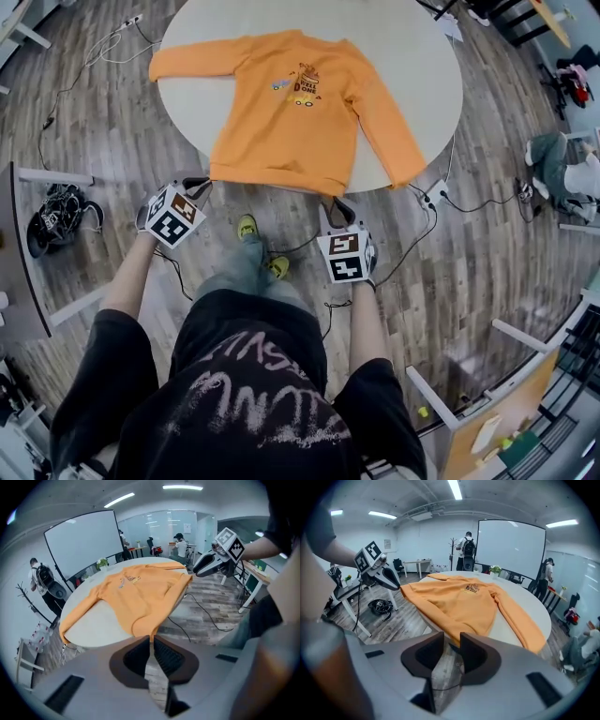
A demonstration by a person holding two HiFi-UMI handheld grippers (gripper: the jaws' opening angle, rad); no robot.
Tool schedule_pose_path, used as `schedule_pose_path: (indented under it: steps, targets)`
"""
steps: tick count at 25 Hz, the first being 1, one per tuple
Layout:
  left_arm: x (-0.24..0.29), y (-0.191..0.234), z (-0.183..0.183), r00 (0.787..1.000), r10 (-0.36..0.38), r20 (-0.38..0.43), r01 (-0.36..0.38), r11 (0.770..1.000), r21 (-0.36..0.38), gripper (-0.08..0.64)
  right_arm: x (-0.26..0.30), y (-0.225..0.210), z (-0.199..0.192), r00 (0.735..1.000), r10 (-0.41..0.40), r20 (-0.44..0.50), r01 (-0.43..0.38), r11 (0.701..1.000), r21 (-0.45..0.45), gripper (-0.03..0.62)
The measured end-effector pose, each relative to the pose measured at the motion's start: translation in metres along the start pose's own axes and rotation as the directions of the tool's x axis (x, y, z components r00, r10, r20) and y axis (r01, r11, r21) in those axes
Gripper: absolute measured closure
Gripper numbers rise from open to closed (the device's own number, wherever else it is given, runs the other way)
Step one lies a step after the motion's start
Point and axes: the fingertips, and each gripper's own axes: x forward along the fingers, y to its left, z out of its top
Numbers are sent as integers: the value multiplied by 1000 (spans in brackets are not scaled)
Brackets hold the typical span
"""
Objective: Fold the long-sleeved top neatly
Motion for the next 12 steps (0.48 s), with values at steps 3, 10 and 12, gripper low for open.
schedule_pose_path:
  steps: [3, 10, 12]
  targets:
    - [-2, 0, -10, 1000, -27, -14, 27, 999, -17, 509, -7, -16, -16, 999, -43, -14, 43, 998, 47, 477]
    - [-23, 9, 24, 991, -111, 77, 110, 994, 22, 526, -26, -71, -38, 977, -208, -55, 215, 959, 185, 561]
    - [-18, 13, 40, 985, -139, 98, 134, 990, 53, 548, -24, -70, -32, 973, -225, -51, 231, 954, 190, 586]
